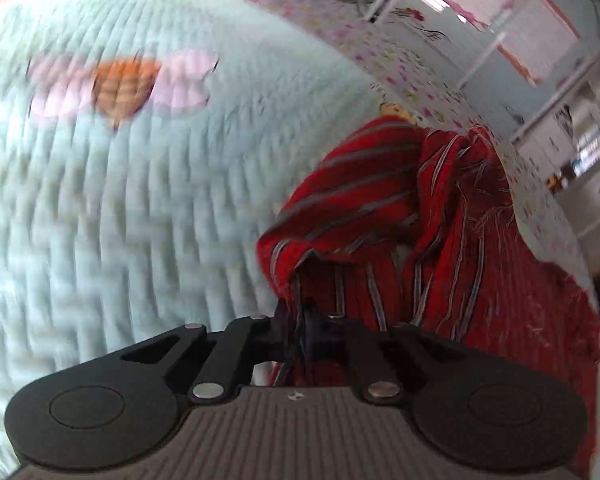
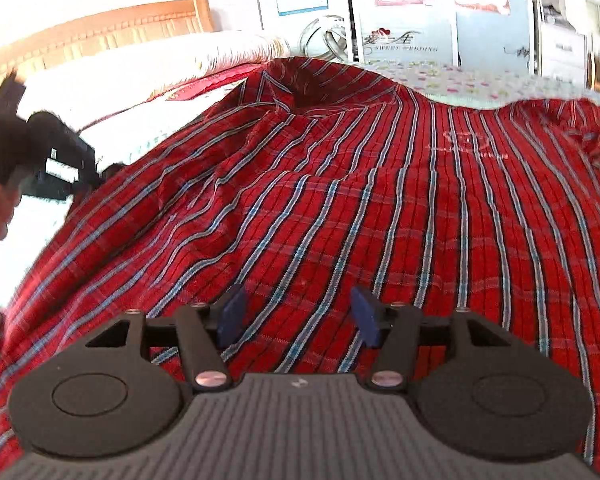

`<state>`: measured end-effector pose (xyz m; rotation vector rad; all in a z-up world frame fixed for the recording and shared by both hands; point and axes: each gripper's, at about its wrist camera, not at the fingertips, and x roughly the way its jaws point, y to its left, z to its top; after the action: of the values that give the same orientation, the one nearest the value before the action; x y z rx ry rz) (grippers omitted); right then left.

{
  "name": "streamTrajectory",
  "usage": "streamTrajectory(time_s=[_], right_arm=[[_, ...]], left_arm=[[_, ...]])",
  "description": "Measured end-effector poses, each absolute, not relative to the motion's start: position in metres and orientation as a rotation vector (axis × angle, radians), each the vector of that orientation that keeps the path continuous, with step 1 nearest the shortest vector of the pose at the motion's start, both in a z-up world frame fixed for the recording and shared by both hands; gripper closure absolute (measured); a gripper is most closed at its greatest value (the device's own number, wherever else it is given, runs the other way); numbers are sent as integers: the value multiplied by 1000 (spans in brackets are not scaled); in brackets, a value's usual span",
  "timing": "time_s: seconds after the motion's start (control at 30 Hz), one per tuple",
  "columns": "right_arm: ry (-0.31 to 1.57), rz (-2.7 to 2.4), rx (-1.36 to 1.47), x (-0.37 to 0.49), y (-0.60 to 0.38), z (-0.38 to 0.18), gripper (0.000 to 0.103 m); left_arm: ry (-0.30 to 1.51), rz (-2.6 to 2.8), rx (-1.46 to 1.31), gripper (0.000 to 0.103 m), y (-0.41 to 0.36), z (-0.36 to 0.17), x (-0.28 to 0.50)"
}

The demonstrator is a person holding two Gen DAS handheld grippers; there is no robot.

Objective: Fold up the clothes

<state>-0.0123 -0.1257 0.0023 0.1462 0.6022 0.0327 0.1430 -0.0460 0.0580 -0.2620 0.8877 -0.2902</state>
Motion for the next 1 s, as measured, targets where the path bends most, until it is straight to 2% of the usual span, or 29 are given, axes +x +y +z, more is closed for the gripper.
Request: streamTrajectory(time_s=[0.23, 0.37, 0.5, 0.77, 0.83, 0.9, 0.97, 1.0], right_arm=[[585, 54, 209, -15, -131, 1, 42], [581, 52, 207, -15, -128, -2, 42], [579, 58, 226, -18, -133, -2, 42], [660, 63, 187, -8, -132, 14, 42], [670, 64, 216, -5, -135, 25, 42], [660, 61, 248, -2, -138, 34, 42], [660, 59, 243, 3, -137, 35, 42], [659, 56, 266, 7, -140, 35, 42]], left_arm=[[602, -132, 103, 96, -54, 153, 216], [446, -34, 289, 95, -67, 188, 257], [430, 9, 403, 95, -82, 182, 283], [510, 94, 390, 94, -66, 139, 282], [551, 88, 389, 88, -62, 128, 291], [637, 115, 380, 70, -54, 111, 301], [716, 158, 307, 61, -35, 96, 304], [758, 173, 247, 52, -24, 89, 303]])
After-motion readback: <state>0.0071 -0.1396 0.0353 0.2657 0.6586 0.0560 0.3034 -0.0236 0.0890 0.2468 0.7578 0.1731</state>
